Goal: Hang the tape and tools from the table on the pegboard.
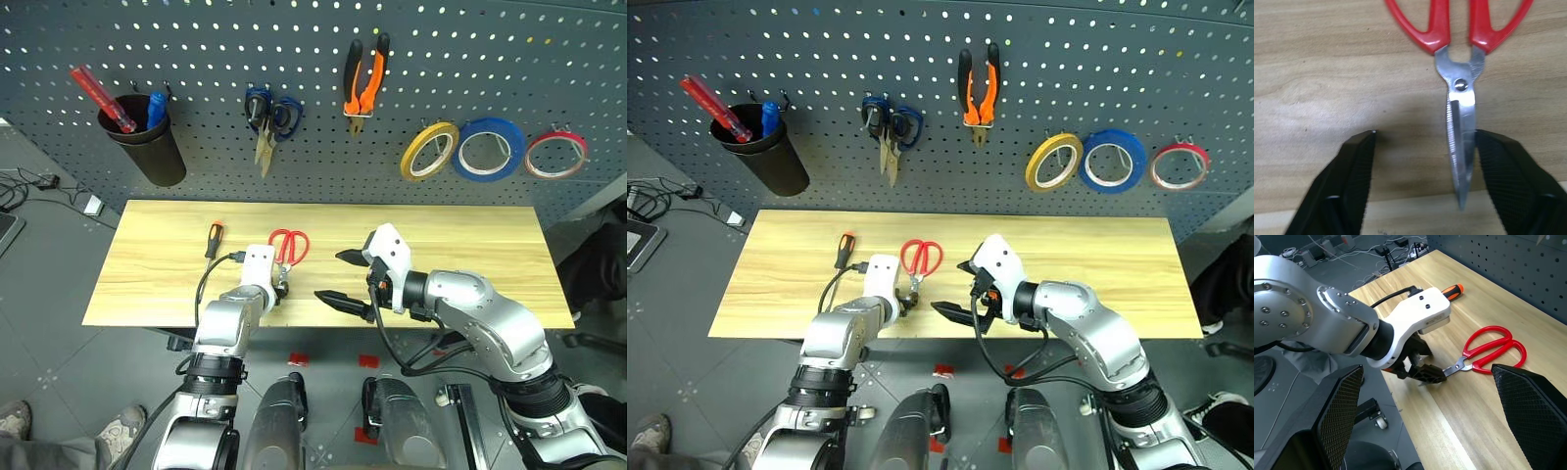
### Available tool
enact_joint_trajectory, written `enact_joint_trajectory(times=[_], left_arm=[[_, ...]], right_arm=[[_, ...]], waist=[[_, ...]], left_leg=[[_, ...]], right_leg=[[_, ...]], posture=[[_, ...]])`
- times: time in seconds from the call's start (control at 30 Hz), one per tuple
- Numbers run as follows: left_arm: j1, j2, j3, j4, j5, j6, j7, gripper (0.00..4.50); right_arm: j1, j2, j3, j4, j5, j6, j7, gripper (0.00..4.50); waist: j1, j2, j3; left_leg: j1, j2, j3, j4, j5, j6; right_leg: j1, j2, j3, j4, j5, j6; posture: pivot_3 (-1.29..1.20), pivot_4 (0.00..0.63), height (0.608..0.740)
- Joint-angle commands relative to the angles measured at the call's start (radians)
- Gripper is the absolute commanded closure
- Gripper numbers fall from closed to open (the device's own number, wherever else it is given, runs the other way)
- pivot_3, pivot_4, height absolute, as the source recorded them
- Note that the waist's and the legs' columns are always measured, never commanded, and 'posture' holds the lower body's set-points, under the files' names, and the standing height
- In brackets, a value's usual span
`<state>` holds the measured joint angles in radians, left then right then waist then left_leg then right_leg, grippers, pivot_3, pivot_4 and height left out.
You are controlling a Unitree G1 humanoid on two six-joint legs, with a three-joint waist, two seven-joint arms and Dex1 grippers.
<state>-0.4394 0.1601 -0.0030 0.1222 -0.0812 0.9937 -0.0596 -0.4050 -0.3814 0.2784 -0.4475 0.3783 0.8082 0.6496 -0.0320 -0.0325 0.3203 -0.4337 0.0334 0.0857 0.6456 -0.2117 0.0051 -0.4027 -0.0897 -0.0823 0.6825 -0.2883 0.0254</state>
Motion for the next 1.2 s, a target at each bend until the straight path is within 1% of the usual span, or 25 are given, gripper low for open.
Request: enact_joint_trajectory(times=[0.03,0.07,0.17,0.3,0.4,0.43,0.47,0.6,0.67,0.77,0.87,0.97,1.03,1.13,1.2], left_arm=[[-0.006,-0.007,-0.011,0.103,0.0,-0.02,-0.028,1.13],[-0.014,-0.007,-0.009,0.122,0.0,-0.029,-0.032,1.13],[-0.032,-0.001,-0.025,0.173,0.006,-0.055,-0.059,1.68],[-0.046,0.006,-0.038,0.226,0.015,-0.093,-0.086,2.85],[-0.052,0.01,-0.043,0.24,0.018,-0.116,-0.107,3.76],[-0.053,0.009,-0.042,0.241,0.02,-0.122,-0.111,4.02],[-0.052,0.009,-0.042,0.239,0.021,-0.127,-0.114,4.12],[-0.026,0.007,-0.041,0.203,0.027,-0.145,-0.113,4.12],[0.012,0.007,-0.054,0.135,0.036,-0.188,-0.114,4.12],[0.099,0.036,-0.115,-0.02,0.078,-0.327,-0.129,4.12],[0.179,0.044,-0.124,-0.147,0.093,-0.446,-0.119,4.12],[0.289,0.072,-0.138,-0.298,0.148,-0.591,-0.088,4.12],[0.328,0.089,-0.137,-0.352,0.188,-0.659,-0.064,4.12],[0.367,0.127,-0.127,-0.423,0.259,-0.78,-0.026,4.12],[0.383,0.138,-0.115,-0.462,0.287,-0.828,-0.009,4.12]], right_arm=[[0.009,-0.005,-0.009,-0.056,0.028,0.0,0.008,0.0],[0.009,-0.006,-0.01,-0.057,0.028,0.001,0.007,0.0],[0.011,-0.011,-0.013,-0.06,0.028,0.006,0.007,0.0],[0.013,-0.017,-0.015,-0.064,0.026,0.012,0.002,0.0],[0.014,-0.021,-0.018,-0.071,0.024,0.015,-0.002,0.0],[0.015,-0.022,-0.02,-0.073,0.023,0.016,-0.003,0.0],[0.016,-0.025,-0.021,-0.076,0.021,0.017,-0.005,0.0],[0.022,-0.033,-0.021,-0.089,-0.005,0.0,-0.028,0.0],[0.024,-0.036,-0.017,-0.101,-0.059,-0.053,-0.07,0.0],[0.031,-0.006,-0.028,-0.129,-0.127,-0.138,-0.15,0.0],[0.052,0.031,-0.045,-0.172,-0.14,-0.217,-0.182,0.0],[0.08,0.039,-0.034,-0.245,-0.187,-0.315,-0.209,0.0],[0.083,0.046,-0.035,-0.264,-0.196,-0.338,-0.218,0.0],[0.074,0.043,-0.034,-0.257,-0.241,-0.419,-0.225,0.0],[0.07,0.044,-0.04,-0.245,-0.257,-0.456,-0.228,0.0]], waist=[[0.001,0.0,-0.001],[0.001,0.0,-0.002],[0.0,0.001,-0.005],[0.001,0.003,-0.01],[0.001,0.004,-0.01],[0.001,0.004,-0.01],[0.001,0.004,-0.011],[0.001,0.004,-0.011],[0.0,0.004,-0.011],[-0.002,0.004,-0.011],[-0.002,0.003,-0.01],[-0.004,0.003,-0.01],[-0.007,0.003,-0.01],[-0.01,0.003,-0.01],[-0.011,0.003,-0.01]], left_leg=[[0.0,0.0,0.0,0.0,0.0,0.0],[0.0,0.0,-0.001,0.0,0.0,0.0],[0.0,0.0,-0.001,0.0,0.0,0.0],[0.001,0.0,-0.002,0.0,0.0,0.0],[0.003,-0.001,-0.005,0.001,0.0,0.0],[0.003,-0.001,-0.006,0.001,0.0,0.001],[0.003,-0.001,-0.006,0.001,0.0,0.001],[0.003,-0.001,-0.007,0.001,0.0,0.0],[0.003,-0.001,-0.007,0.0,0.0,0.0],[0.003,-0.001,-0.006,0.0,0.0,0.0],[0.001,0.0,-0.006,-0.001,0.0,0.0],[0.001,0.001,-0.006,-0.001,0.0,-0.001],[0.001,0.001,-0.005,-0.001,-0.001,0.0],[0.001,0.001,-0.005,-0.001,-0.001,0.001],[0.001,0.001,-0.005,-0.001,-0.003,0.003]], right_leg=[[0.0,0.0,0.0,0.0,0.0,0.0],[0.001,0.0,-0.001,0.0,0.0,0.0],[0.001,0.0,-0.001,0.0,0.0,0.0],[0.003,-0.001,-0.003,0.0,0.0,0.0],[0.007,-0.002,-0.006,-0.001,0.0,0.0],[0.008,-0.002,-0.007,-0.002,0.0,0.0],[0.008,-0.002,-0.007,-0.002,0.0,0.0],[0.009,-0.002,-0.008,-0.002,0.0,0.0],[0.009,-0.002,-0.008,-0.002,0.0,0.0],[0.008,-0.002,-0.007,-0.003,0.0,0.0],[0.006,-0.002,-0.008,-0.004,0.0,0.0],[0.006,-0.002,-0.007,-0.005,0.0,0.0],[0.006,-0.002,-0.007,-0.005,0.0,0.0],[0.006,-0.002,-0.007,-0.005,0.0,0.0],[0.006,-0.002,-0.007,-0.005,0.0,0.0]], posture=[[-0.13,0.3,0.74],[-0.13,0.3,0.74],[-0.14,0.301,0.74],[-0.15,0.304,0.74],[-0.15,0.304,0.74],[-0.15,0.304,0.74],[-0.15,0.304,0.74],[-0.16,0.299,0.74],[-0.16,0.299,0.74],[-0.17,0.297,0.74],[-0.17,0.297,0.74],[-0.18,0.3,0.74],[-0.19,0.298,0.74],[-0.19,0.297,0.74],[-0.19,0.293,0.74]])
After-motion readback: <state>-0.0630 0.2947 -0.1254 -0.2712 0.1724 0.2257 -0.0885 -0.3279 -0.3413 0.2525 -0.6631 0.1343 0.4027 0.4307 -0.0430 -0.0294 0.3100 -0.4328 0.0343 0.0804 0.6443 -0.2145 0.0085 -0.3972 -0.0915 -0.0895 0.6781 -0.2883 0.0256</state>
